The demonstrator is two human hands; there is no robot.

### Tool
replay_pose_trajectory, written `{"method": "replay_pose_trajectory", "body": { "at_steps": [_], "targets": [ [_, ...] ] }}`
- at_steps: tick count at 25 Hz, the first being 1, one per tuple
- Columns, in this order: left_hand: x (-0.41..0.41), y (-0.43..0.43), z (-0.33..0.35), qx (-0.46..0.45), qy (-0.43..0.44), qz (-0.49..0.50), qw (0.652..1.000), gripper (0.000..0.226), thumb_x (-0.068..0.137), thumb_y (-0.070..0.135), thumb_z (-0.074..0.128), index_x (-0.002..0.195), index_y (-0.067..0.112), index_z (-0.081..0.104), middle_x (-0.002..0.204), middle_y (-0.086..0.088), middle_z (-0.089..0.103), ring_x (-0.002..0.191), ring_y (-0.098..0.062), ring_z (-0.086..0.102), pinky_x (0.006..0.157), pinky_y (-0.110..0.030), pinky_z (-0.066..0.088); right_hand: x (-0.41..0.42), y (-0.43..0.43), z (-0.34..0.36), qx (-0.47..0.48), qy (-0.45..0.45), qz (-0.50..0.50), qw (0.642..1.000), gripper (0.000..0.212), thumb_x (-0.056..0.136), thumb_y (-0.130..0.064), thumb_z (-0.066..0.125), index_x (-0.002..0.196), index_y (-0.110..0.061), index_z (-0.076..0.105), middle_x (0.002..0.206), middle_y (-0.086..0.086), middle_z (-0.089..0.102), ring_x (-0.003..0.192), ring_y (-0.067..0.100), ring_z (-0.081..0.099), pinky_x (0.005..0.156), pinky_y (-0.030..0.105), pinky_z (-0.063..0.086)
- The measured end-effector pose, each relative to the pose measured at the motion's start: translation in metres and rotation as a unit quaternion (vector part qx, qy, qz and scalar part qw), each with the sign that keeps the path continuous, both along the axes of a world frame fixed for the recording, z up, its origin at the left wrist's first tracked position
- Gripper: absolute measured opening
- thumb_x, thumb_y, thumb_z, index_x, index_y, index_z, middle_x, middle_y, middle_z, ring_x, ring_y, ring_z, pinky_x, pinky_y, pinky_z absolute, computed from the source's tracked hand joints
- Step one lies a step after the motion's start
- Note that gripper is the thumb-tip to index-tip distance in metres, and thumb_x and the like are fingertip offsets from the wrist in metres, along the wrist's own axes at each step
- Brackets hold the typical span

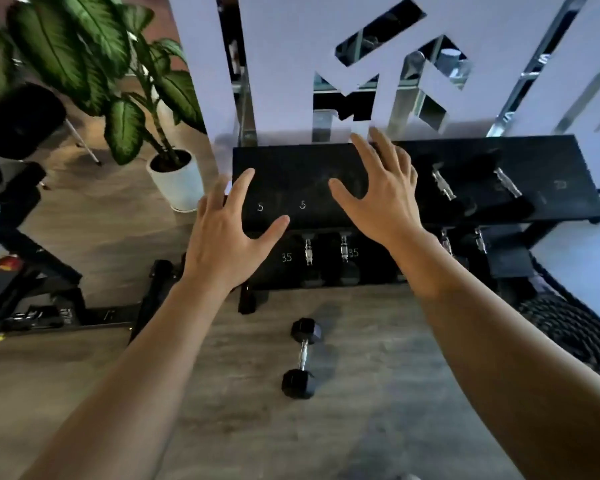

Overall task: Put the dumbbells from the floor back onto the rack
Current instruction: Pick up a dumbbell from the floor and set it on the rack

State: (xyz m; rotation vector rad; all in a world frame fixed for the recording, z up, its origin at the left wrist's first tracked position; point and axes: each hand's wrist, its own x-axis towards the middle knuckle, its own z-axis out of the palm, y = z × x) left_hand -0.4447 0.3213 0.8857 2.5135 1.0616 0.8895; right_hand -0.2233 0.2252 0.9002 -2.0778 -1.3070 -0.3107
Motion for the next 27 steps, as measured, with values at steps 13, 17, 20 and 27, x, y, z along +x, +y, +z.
{"method": "replay_pose_trajectory", "body": {
  "at_steps": [13, 17, 20, 27],
  "targets": [
    [0.06, 0.098, -0.035, -0.057, -0.006, -0.257, 0.965, 0.059, 0.087, 0.047, 0.066, 0.137, 0.021, 0.049, 0.121, -0.004, 0.061, 0.106, -0.013, 0.057, 0.086, -0.035, 0.051, -0.006, -0.004, -0.058, 0.082, 0.106, -0.229, 0.964, 0.047, 0.086, -0.041, 0.059, 0.13, -0.024, 0.058, 0.141, 0.0, 0.05, 0.125, 0.026, 0.043, 0.108, 0.046, 0.036],
    [0.101, 0.132, -0.036, -0.065, 0.019, -0.301, 0.951, 0.058, 0.087, 0.047, 0.068, 0.136, 0.02, 0.051, 0.123, -0.005, 0.059, 0.107, -0.017, 0.057, 0.085, -0.031, 0.049, 0.001, 0.005, -0.073, 0.097, 0.145, -0.307, 0.935, 0.046, 0.087, -0.04, 0.059, 0.131, -0.024, 0.057, 0.14, 0.0, 0.05, 0.125, 0.026, 0.043, 0.11, 0.041, 0.034],
    [0.135, 0.143, -0.047, -0.091, 0.015, -0.332, 0.939, 0.059, 0.086, 0.048, 0.067, 0.136, 0.021, 0.051, 0.127, -0.005, 0.058, 0.11, -0.018, 0.057, 0.089, -0.035, 0.051, 0.0, 0.005, -0.082, 0.112, 0.167, -0.376, 0.904, 0.046, 0.087, -0.037, 0.06, 0.131, -0.023, 0.058, 0.139, 0.003, 0.051, 0.124, 0.026, 0.044, 0.106, 0.025, 0.026],
    [0.228, 0.158, -0.107, -0.177, 0.031, -0.496, 0.849, 0.06, 0.088, 0.049, 0.066, 0.136, 0.016, 0.052, 0.124, -0.009, 0.058, 0.103, -0.017, 0.058, 0.088, -0.041, 0.053, -0.024, 0.033, -0.122, 0.137, 0.16, -0.579, 0.787, 0.044, 0.087, -0.028, 0.066, 0.129, -0.016, 0.061, 0.137, 0.01, 0.053, 0.125, 0.027, 0.046, 0.107, 0.028, 0.028]
  ]
}}
